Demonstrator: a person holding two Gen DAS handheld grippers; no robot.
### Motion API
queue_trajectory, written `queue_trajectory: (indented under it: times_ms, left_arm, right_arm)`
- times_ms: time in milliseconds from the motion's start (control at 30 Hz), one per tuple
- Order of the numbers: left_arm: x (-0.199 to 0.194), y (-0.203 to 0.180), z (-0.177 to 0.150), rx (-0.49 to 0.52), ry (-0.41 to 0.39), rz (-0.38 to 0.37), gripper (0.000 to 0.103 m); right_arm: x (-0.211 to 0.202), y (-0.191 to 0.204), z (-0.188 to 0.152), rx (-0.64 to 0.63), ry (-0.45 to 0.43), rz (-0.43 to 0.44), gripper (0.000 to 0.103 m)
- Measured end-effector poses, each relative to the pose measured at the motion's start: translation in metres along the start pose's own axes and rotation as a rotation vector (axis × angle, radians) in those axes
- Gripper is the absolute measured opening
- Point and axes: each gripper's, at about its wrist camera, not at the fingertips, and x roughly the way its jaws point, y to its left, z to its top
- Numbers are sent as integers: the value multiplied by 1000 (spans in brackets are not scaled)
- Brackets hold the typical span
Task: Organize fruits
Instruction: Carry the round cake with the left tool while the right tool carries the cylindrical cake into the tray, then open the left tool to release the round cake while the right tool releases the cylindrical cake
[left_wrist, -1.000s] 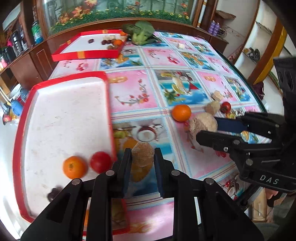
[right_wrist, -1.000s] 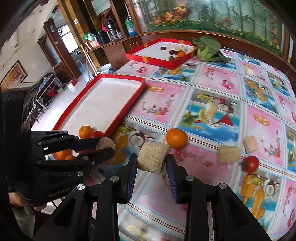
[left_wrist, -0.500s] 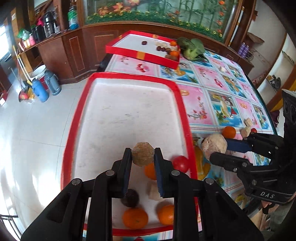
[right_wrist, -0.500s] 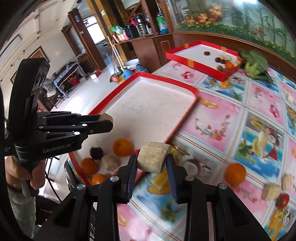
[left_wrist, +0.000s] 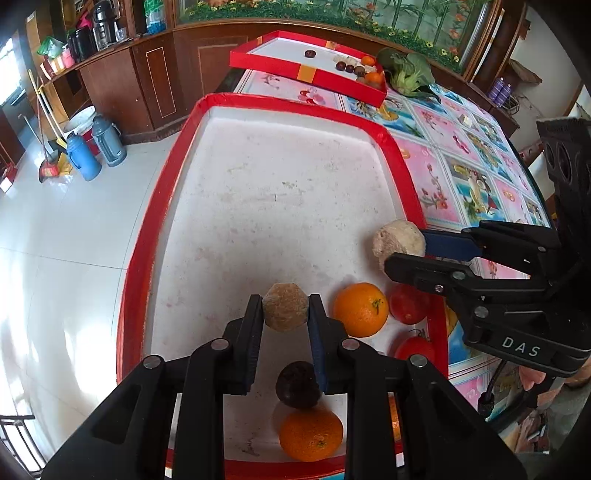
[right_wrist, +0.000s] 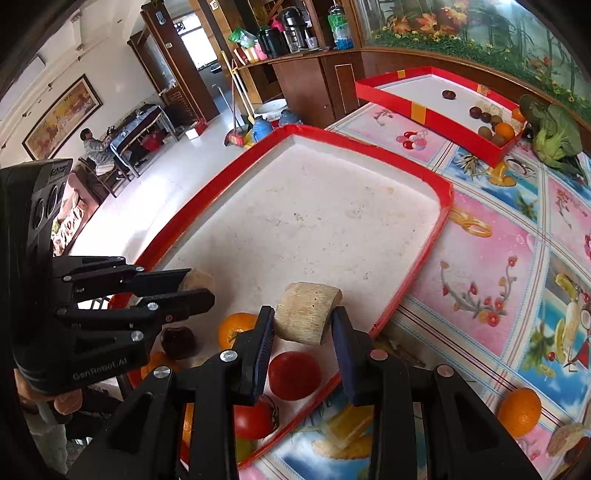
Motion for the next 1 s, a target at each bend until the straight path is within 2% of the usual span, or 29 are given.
queue_trajectory:
  times_ms: [300, 433, 533, 767, 900, 1000]
  left_arm:
    - [8, -9, -3, 30, 17, 21, 22]
    - [7, -11, -3, 34, 31, 27, 35]
    - [5, -14, -5, 47, 39, 56, 39]
    - [-9, -22, -6, 79, 32, 82, 39]
    - [-16, -25, -5, 80, 15, 81, 50]
    - [-22, -30, -5, 89, 3, 80, 51]
  right_arm:
    - [15, 5, -2, -18, 18, -28, 34]
    - [10, 6, -2, -17, 7, -38, 35]
    - [3, 6, -3, -13, -3, -41, 35]
    - [-23, 5, -10, -7, -16, -53, 36]
    - [-39, 3, -16, 4, -23, -67, 38]
    - [-51, 1, -22, 10, -29, -85, 38]
